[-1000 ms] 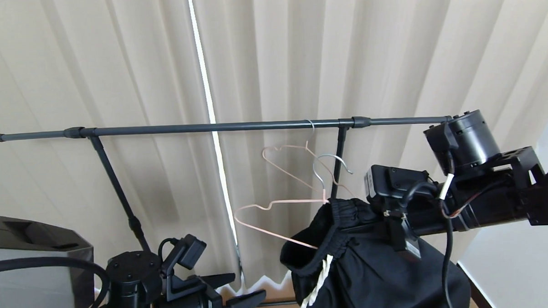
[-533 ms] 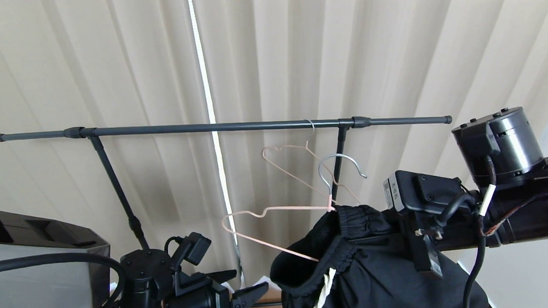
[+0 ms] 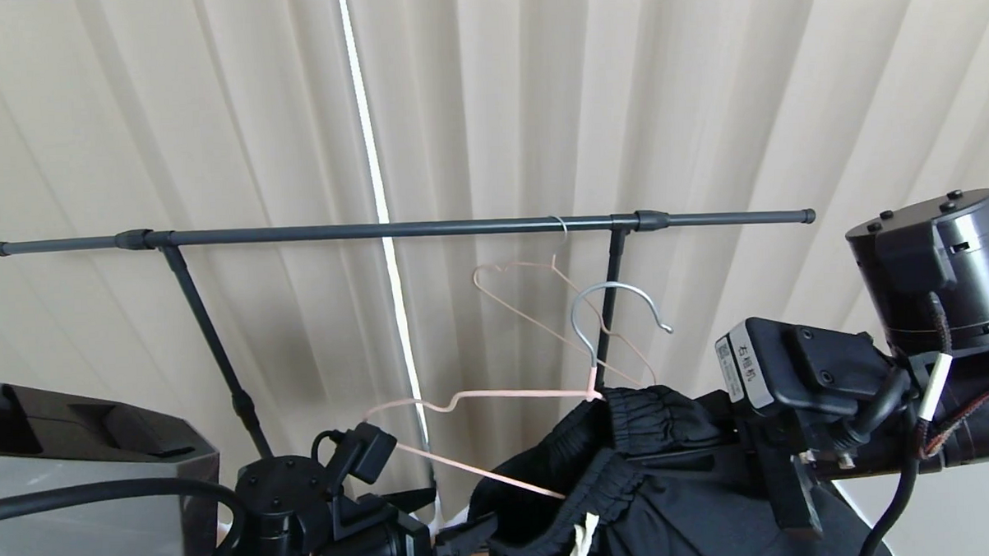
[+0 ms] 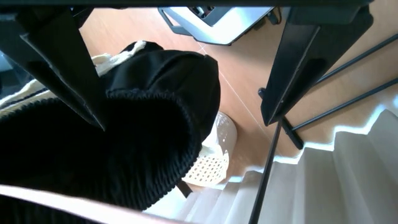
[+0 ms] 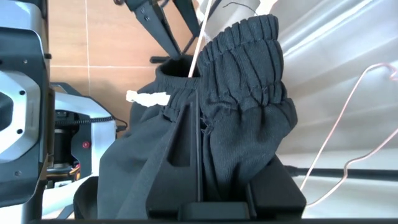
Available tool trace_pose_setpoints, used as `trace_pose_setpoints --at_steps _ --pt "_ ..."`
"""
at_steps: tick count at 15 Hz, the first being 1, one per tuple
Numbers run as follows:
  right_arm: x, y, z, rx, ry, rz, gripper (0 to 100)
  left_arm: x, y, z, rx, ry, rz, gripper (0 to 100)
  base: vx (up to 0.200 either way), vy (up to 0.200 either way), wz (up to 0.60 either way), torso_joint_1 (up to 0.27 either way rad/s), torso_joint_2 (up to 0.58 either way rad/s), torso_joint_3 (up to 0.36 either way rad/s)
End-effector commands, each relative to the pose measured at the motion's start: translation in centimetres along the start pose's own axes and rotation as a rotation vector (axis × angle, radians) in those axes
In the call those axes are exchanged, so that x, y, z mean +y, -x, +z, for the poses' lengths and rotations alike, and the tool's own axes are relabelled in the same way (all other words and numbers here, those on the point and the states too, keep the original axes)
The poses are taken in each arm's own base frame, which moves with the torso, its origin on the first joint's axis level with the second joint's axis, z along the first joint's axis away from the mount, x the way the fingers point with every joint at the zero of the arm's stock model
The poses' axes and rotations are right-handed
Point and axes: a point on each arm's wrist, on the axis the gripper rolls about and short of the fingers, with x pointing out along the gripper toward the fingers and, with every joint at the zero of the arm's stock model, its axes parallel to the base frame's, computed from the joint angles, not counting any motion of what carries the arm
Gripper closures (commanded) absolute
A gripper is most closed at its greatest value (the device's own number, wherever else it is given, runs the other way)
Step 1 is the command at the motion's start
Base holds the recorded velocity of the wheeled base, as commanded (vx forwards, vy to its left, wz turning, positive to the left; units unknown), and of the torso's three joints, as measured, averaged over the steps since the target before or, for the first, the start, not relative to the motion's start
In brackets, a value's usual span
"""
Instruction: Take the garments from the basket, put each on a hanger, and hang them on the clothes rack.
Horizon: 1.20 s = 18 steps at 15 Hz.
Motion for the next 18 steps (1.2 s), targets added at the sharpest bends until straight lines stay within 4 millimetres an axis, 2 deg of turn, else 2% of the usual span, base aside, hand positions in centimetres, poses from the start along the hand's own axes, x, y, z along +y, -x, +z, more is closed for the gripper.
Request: trace_pose_setpoints --at_steps 1,7,8,18 --pt "0.55 0.61 0.36 -0.019 0.016 0.000 100 -0.04 -0.05 -0.06 0.002 -0.001 -0.002 0 0.000 0.000 0.00 0.000 0.00 0.000" --pt "1.33 0.98 0.72 -0.064 0.042 -0.013 100 -0.09 -0.04 -0.17 0.007 -0.003 -0.002 0 0.000 0.000 0.00 0.000 0.00 0.000" --pt "1.34 1.06 0.77 -0.067 0.044 -0.015 100 -0.18 -0.09 -0.24 0.011 -0.004 -0.006 100 0.000 0.000 0.00 0.000 0.00 0.000" --pt "1.15 0.91 0.76 -0.067 0.031 -0.019 100 -0.44 0.15 -0.62 0.030 -0.021 -0.011 100 0.000 0.000 0.00 0.000 0.00 0.000"
